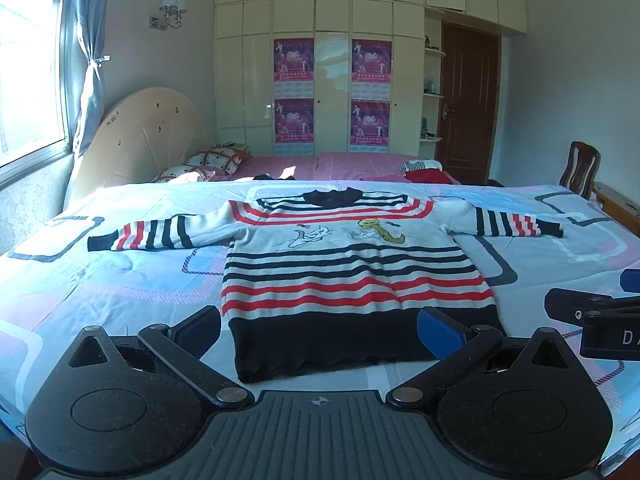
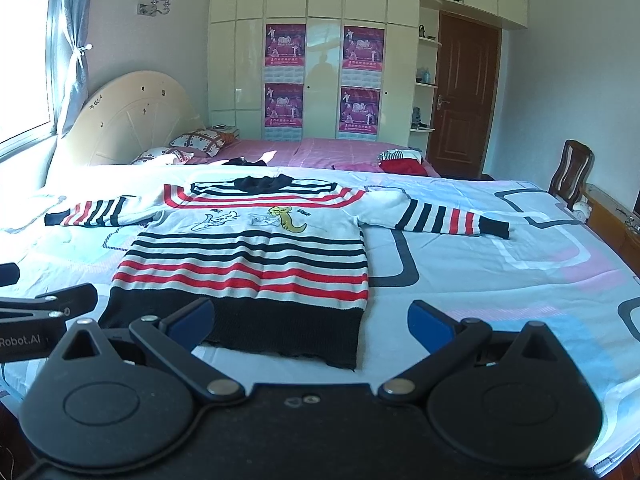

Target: Fold small clothes

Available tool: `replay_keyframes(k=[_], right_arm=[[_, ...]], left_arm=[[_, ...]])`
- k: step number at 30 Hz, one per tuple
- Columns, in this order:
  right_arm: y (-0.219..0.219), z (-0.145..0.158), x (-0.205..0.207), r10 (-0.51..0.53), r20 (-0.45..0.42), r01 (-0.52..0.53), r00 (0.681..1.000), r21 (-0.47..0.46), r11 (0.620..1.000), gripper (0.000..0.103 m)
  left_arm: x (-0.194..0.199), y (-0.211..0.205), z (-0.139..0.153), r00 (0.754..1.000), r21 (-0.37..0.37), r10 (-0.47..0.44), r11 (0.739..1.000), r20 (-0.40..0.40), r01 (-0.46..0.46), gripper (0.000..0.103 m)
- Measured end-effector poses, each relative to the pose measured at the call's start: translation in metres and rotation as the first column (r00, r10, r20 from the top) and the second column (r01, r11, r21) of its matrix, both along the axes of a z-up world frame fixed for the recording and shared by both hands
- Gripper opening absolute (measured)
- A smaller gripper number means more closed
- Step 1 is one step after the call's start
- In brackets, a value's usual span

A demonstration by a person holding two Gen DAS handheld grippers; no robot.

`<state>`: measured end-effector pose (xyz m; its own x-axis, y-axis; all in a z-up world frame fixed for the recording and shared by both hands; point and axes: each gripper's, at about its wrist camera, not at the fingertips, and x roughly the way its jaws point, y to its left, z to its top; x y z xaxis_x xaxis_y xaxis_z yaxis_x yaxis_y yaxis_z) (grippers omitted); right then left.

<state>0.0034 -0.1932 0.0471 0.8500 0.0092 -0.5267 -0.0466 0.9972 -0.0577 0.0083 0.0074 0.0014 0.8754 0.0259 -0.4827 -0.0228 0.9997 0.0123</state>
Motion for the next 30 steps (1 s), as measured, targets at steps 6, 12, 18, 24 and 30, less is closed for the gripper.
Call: replay_keyframes(k=[6, 12, 18, 24, 30], right_arm=[[0.002, 0.0, 0.001, -0.003, 0.002, 0.003, 1.0, -0.002, 1.0, 0.103], [0.004, -0.001, 0.002, -0.005, 0.001, 0.005, 1.0, -0.002, 1.0, 0.103], [0.004, -0.001, 0.002, -0.004, 0.002, 0.004, 1.0, -0.001, 1.0, 0.103], [0.009, -0.001, 0.004, 0.001, 0.004, -0.001, 1.0, -0.001, 1.0, 0.103], [0.011, -0.001, 0.004, 0.001, 0.004, -0.001, 1.0, -0.001, 1.0, 0.103]], left_arm=[[0.001, -0.001, -0.001, 1.0, -0.001, -0.004, 1.0, 0.002, 0.004, 0.103], [0.001, 0.0, -0.001, 1.0, -0.002, -0.005, 1.0, 0.0, 0.005, 0.103], [0.001, 0.003, -0.001, 1.0, -0.003, -0.002, 1.0, 0.0, 0.002, 0.103], [0.001, 0.005, -0.001, 1.0, -0.004, 0.004, 1.0, -0.001, -0.004, 0.103], [0.001, 0.006, -0.001, 1.0, -0.008, 0.006, 1.0, 0.002, -0.006, 0.103]])
